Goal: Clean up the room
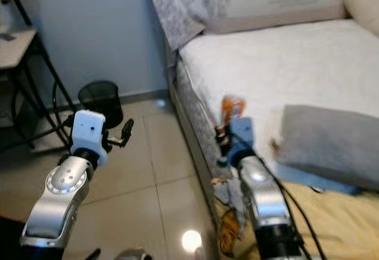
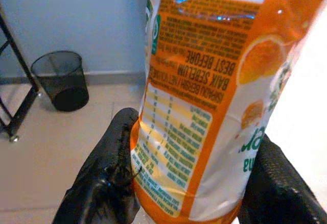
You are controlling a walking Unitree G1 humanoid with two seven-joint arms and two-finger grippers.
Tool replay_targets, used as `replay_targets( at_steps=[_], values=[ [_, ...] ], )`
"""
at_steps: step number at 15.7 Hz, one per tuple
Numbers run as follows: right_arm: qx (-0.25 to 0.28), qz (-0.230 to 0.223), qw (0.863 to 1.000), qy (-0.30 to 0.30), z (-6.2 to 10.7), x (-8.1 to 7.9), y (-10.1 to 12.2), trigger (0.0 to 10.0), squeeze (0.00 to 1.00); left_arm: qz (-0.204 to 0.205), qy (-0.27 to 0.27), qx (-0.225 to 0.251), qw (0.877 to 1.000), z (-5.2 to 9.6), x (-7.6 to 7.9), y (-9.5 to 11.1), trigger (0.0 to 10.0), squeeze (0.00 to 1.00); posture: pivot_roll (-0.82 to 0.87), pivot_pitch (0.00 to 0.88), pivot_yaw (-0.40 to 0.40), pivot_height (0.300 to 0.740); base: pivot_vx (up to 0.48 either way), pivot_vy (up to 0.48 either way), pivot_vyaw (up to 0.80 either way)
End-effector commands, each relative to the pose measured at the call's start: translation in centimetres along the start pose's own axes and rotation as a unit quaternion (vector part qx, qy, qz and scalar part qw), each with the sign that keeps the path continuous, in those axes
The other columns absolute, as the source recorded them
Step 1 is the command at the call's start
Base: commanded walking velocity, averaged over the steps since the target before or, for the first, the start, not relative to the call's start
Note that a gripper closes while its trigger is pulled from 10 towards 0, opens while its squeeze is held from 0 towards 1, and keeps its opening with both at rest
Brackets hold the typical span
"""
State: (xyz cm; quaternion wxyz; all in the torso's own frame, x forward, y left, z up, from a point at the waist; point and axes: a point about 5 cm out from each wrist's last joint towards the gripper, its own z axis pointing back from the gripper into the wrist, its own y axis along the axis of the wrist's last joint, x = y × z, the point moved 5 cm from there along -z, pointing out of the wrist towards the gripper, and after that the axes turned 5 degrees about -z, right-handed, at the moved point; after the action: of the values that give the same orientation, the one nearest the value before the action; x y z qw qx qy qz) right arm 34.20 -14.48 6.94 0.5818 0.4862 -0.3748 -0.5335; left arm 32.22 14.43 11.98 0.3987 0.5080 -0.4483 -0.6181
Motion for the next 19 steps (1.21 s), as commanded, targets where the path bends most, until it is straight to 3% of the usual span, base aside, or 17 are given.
replay_targets(
  at_steps=[1,4,8,11,19],
  values=[
    [0.024,-0.019,0.999,0.011,-0.50,-1.28,1.25,10.0,0.00,-0.009,0.013,-0.001,1.000,0.08,-0.83,-0.04,10.0,0.26,0.11,0.024,0.007,0.740,0.274,0.000,0.00],
    [0.033,0.012,0.999,0.007,-0.62,-1.37,1.78,10.0,0.00,-0.001,0.016,0.003,1.000,0.03,-0.99,0.18,10.0,0.26,0.10,0.025,0.009,0.740,0.273,0.000,0.00],
    [0.026,-0.005,0.999,0.039,-0.27,-1.93,1.49,10.0,0.00,0.003,0.019,0.003,1.000,0.23,-1.03,0.06,10.0,0.25,0.10,0.027,0.007,0.740,0.277,0.000,0.00],
    [0.022,-0.009,0.999,0.027,-0.22,-1.77,1.31,10.0,0.00,0.002,0.020,0.002,1.000,0.30,-1.03,0.00,10.0,0.26,0.10,0.025,0.006,0.740,0.279,0.000,0.59],
    [0.016,-0.034,0.999,0.013,-0.34,-1.28,0.86,10.0,0.00,0.004,0.020,0.005,1.000,0.28,-1.10,0.01,10.0,0.32,0.10,0.005,0.005,0.740,0.279,0.000,0.00]
  ],
)
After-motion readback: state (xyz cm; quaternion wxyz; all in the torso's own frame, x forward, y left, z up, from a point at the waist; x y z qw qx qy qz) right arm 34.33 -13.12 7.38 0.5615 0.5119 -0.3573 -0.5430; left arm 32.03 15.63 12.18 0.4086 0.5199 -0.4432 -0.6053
